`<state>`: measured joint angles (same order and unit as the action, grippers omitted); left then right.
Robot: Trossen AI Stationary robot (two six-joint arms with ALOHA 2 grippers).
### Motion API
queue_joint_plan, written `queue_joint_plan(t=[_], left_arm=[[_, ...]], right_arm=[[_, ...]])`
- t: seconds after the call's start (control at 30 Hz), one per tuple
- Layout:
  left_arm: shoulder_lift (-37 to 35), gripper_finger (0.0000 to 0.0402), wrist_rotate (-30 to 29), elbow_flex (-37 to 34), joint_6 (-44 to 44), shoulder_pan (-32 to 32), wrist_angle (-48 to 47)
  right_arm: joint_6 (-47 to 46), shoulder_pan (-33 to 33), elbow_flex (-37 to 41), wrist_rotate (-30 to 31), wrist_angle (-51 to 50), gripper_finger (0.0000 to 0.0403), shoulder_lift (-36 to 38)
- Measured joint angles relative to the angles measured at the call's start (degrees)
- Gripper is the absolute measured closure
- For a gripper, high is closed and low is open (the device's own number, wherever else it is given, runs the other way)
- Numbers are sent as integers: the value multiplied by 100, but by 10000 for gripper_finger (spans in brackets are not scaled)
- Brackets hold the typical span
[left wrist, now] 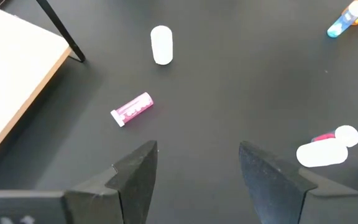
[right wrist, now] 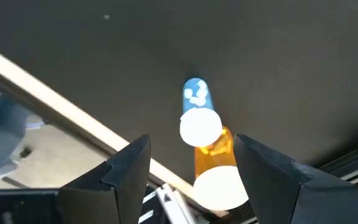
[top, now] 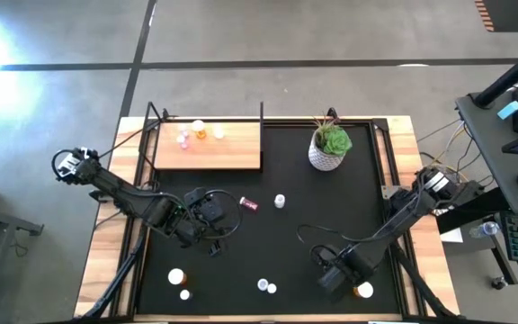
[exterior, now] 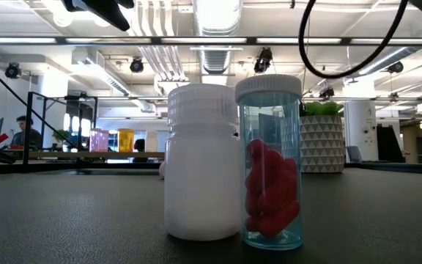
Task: Pick and place medicine bottles onto shelf by color
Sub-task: Move the bottom right blue pill bottle to the center of the table
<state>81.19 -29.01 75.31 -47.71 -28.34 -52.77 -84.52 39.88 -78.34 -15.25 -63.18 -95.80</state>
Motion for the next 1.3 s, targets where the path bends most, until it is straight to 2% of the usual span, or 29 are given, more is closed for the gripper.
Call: queue_joint_plan(t=[1.0, 1.1, 1.3], left_arm=[[0, 191, 96, -61, 9, 0, -17], [0, 191, 96, -61, 9, 0, -17], [0, 191, 117, -61, 14, 0, -20]], right_arm=[[104, 0, 349, -19, 348, 185, -349], [117, 0, 349, -25, 346, 201, -349], [121, 0, 349, -175, 348, 257, -364]])
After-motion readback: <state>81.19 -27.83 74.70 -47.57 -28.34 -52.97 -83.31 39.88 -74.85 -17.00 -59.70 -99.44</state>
